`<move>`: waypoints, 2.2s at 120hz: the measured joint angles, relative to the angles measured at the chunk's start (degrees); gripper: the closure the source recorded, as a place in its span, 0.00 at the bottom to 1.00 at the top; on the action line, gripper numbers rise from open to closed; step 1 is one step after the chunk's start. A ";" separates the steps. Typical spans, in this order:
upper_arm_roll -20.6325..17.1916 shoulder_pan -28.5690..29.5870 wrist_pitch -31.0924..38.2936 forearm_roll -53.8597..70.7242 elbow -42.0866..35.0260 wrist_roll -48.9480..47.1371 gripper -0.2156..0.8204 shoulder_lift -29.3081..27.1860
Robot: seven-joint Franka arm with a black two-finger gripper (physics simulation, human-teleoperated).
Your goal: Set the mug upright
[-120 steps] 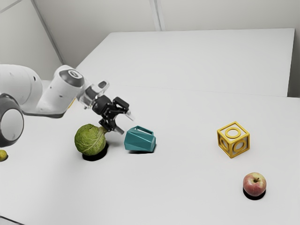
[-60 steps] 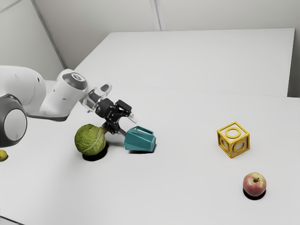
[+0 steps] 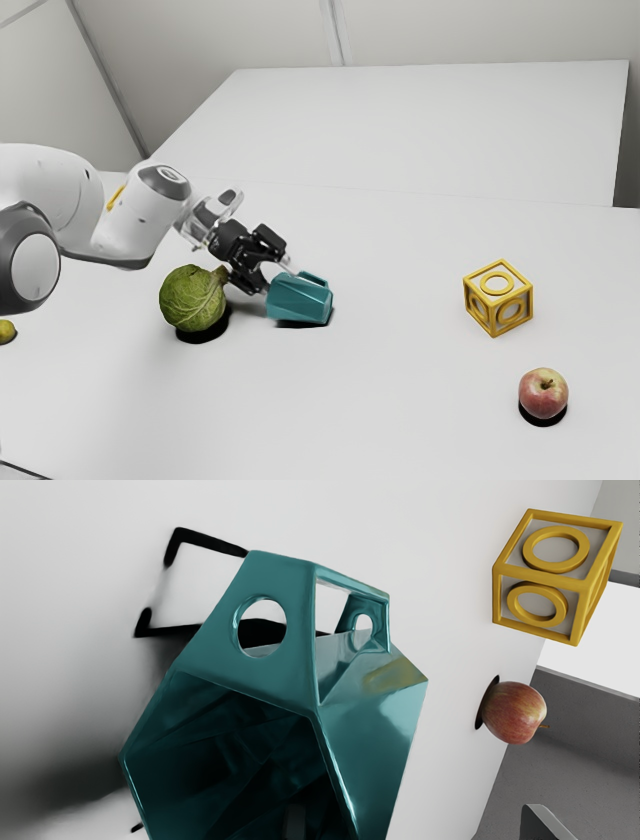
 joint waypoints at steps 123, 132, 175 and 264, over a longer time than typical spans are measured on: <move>-0.07 -1.64 1.25 9.51 11.14 0.40 0.96 -5.02; -0.61 -2.45 1.34 18.54 17.46 -0.08 0.96 -2.91; -2.57 -8.62 8.93 46.96 15.88 -6.38 0.96 0.02; -3.74 -10.20 10.91 50.40 12.89 -17.43 0.39 -0.01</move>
